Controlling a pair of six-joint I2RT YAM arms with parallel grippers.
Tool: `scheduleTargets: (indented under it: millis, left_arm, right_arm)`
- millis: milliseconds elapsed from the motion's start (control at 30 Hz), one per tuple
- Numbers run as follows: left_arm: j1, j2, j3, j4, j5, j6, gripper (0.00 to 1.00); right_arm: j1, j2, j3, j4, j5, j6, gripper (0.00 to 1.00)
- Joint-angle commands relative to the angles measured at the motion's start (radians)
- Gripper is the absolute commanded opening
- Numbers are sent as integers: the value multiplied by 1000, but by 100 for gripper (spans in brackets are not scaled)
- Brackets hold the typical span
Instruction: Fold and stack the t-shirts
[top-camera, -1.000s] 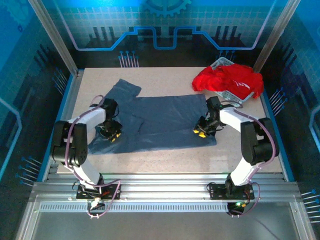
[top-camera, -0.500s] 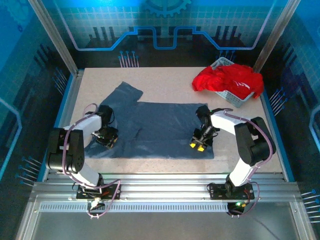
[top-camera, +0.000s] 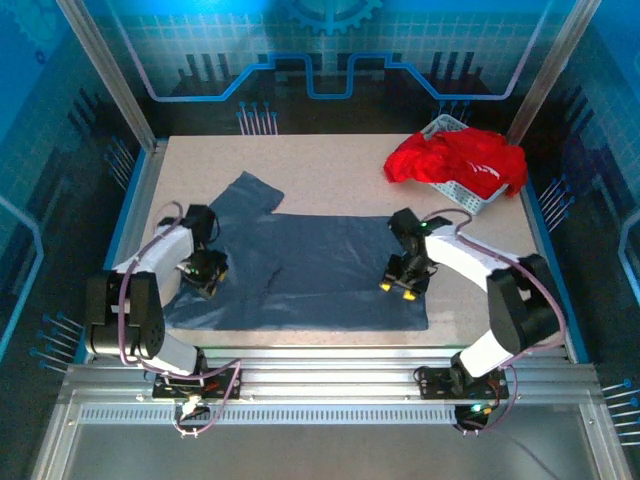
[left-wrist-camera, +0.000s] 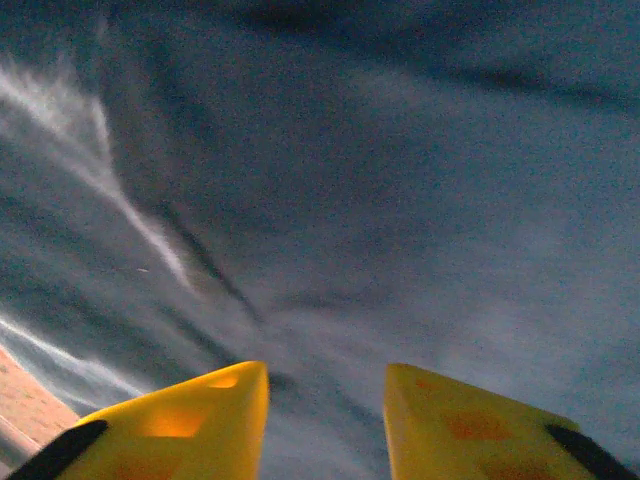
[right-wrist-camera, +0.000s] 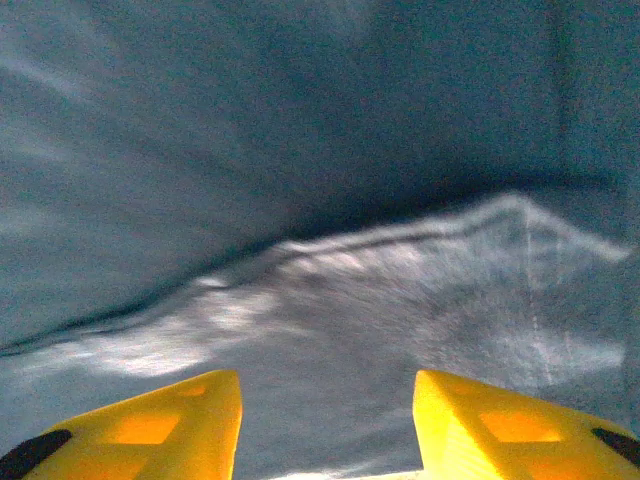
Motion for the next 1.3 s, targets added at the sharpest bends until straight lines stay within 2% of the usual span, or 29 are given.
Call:
scheduleTargets:
  millis: [0,100,200,400,567,733,1067,1200,1267]
  left_arm:
    - [-3,4,180,-15,-55,67,42]
    - [-2,146,369,25,-27,166,47]
    - [0,308,549,103,62,245,47]
    - [12,571,856,178,141,348,50]
    - [43,685,896,279,184,405,51]
    - [61,734,937,306,195,449,53]
    - [63,788,986,333,213,395,54]
    - [63,799,1005,346,232,374,54]
    - [63,809,1019,346,238,369,54]
  right_arm:
    - [-86,-73,83,80,67,-75,52]
    - [-171,-27,136,142,87,-113,50]
    - [-227,65,185,214,119,-136,47]
    - [-265,279,315,299,145,-165,45]
    - [-277,421,435,296,164,-203,44]
    - [-282,538,570,205,187,-238,40]
    - [-281,662,680,94,208,-223,39]
    - [-281,687,698,100,201,-228,32]
    - [-280,692,705,97,198,-233,26]
